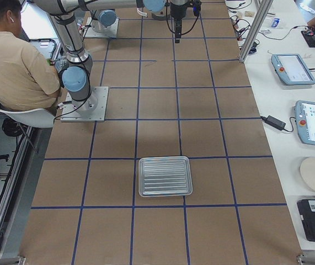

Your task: Place bearing gear from tray to pile

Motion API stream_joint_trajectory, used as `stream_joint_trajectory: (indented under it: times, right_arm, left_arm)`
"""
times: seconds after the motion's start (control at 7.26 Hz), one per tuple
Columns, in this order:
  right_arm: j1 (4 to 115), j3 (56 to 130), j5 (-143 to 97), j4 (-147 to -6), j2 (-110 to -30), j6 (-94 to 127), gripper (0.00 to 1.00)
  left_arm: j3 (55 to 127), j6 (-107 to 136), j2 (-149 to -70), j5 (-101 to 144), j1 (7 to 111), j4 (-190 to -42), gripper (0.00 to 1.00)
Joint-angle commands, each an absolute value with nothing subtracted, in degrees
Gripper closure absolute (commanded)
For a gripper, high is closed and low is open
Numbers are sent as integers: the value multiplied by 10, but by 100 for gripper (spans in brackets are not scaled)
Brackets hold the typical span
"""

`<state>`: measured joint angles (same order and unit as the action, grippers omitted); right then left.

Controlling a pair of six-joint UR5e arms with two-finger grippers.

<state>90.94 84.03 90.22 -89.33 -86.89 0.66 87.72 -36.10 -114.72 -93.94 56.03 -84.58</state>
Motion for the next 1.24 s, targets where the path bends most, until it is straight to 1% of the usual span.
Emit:
stream_joint_trajectory:
  times: [0.0, 0.28, 0.55, 1.1]
  right_arm:
    - [910, 851, 906, -889, -879, -17, 0]
    - [910, 853, 911, -889, -884, -29, 0]
    - [909, 853, 912, -889, -883, -28, 0]
    - [908, 854, 911, -893, -881, -26, 0]
  left_arm:
    - [936, -399, -1151, -941, 549, -782, 100]
    - [987, -448, -1150, -942, 538, -708, 100]
    - [1019, -468, -1151, -940, 527, -683, 100]
    - [1035, -470, -1151, -939, 527, -678, 100]
